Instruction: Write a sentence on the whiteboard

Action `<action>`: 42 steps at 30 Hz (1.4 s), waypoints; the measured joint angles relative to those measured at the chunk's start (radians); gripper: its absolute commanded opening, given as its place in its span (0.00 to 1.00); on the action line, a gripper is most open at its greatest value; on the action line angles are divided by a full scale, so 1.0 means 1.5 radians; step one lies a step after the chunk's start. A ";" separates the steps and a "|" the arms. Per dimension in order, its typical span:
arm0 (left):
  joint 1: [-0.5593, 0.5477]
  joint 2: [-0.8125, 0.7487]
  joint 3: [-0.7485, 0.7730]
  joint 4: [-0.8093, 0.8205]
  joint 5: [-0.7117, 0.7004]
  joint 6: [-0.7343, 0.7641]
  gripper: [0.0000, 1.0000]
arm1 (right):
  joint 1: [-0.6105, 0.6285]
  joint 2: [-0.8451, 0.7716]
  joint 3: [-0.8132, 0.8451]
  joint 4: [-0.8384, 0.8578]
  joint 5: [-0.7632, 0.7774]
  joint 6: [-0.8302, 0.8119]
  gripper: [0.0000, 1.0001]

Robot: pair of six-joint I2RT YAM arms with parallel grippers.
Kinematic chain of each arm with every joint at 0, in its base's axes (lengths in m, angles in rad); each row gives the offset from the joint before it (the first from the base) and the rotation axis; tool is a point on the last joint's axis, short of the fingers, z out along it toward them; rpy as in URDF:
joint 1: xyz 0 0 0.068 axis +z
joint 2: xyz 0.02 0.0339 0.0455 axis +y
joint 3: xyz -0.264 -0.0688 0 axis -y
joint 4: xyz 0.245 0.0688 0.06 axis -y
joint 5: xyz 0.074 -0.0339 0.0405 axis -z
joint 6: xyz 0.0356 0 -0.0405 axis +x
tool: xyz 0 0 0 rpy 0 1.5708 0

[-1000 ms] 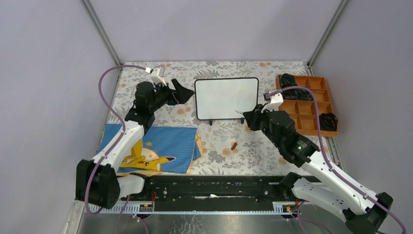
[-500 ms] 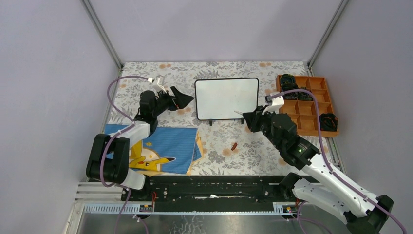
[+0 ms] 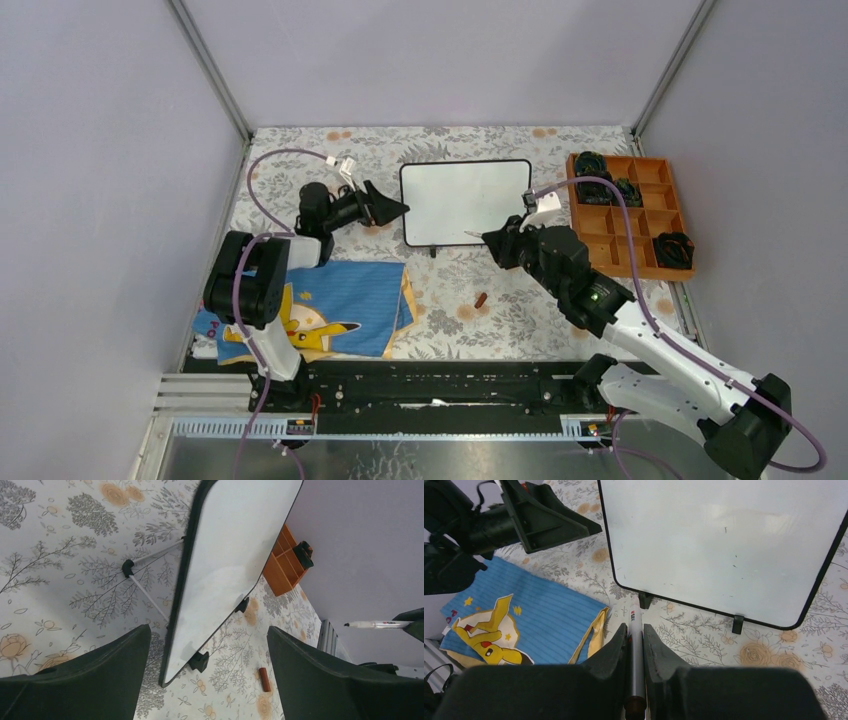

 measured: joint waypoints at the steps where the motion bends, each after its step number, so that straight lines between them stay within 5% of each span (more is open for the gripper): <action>1: 0.006 0.019 -0.003 0.033 0.012 -0.013 0.91 | 0.000 0.002 -0.001 0.003 -0.002 0.000 0.00; 16: 0.053 0.254 0.026 0.402 0.115 -0.218 0.79 | 0.009 0.044 -0.003 0.068 -0.036 -0.006 0.00; 42: 0.010 0.296 0.026 0.446 0.125 -0.195 0.48 | 0.049 0.186 0.043 0.165 -0.008 -0.010 0.00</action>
